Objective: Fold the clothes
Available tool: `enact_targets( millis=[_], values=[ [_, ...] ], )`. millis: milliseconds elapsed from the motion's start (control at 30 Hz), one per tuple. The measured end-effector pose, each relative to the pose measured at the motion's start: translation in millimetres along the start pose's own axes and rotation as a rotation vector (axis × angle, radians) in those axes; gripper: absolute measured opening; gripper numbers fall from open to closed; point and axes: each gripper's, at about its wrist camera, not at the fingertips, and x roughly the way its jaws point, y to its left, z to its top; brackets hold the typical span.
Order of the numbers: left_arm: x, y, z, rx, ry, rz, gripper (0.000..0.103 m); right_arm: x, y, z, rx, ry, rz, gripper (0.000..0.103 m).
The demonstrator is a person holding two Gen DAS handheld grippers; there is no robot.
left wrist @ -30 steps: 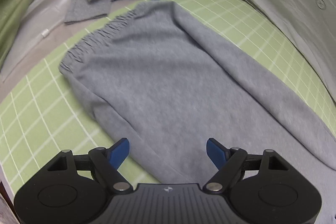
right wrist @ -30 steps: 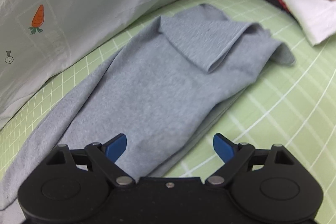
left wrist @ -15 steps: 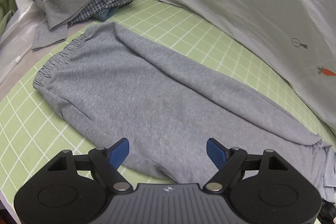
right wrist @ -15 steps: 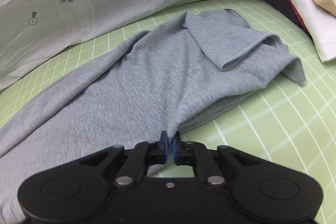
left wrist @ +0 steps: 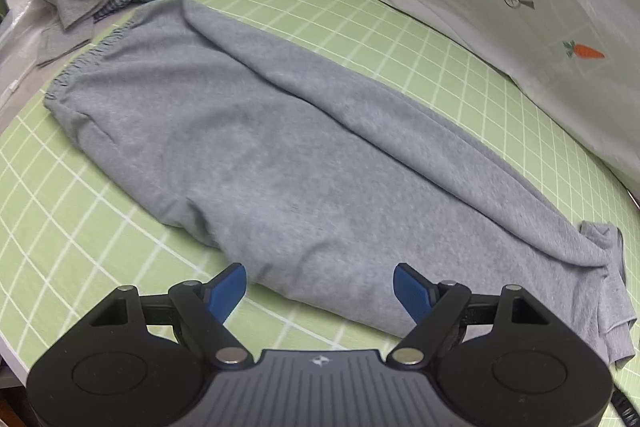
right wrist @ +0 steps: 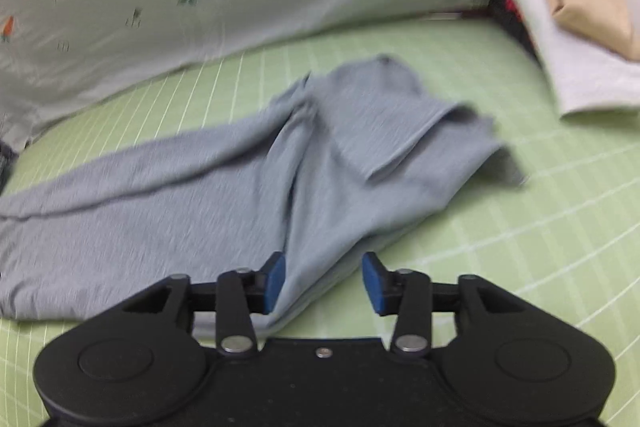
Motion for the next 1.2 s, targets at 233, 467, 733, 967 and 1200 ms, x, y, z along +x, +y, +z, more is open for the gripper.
enact_targets(
  millis=[233,467,733,967,1200],
  values=[
    [32,-47,0,0.083,0.074,0.028,0.082,32,-45,55,-0.014,-0.046,-0.134,0.091],
    [71,-76,10,0.132,0.155,0.084,0.083,107,-79,113,-0.029,0.007,-0.144,0.089],
    [88,-92,13,0.201,0.189,0.131,0.09,159,-86,140,-0.046,0.067,-0.016,0.033],
    [92,-93,12,0.206,0.21,0.133,0.097,153,-88,137,-0.18,0.065,-0.042,0.002],
    [91,-93,8,0.206,0.21,0.132,0.1,133,-146,142,-0.095,0.005,-0.302,0.003]
  ],
)
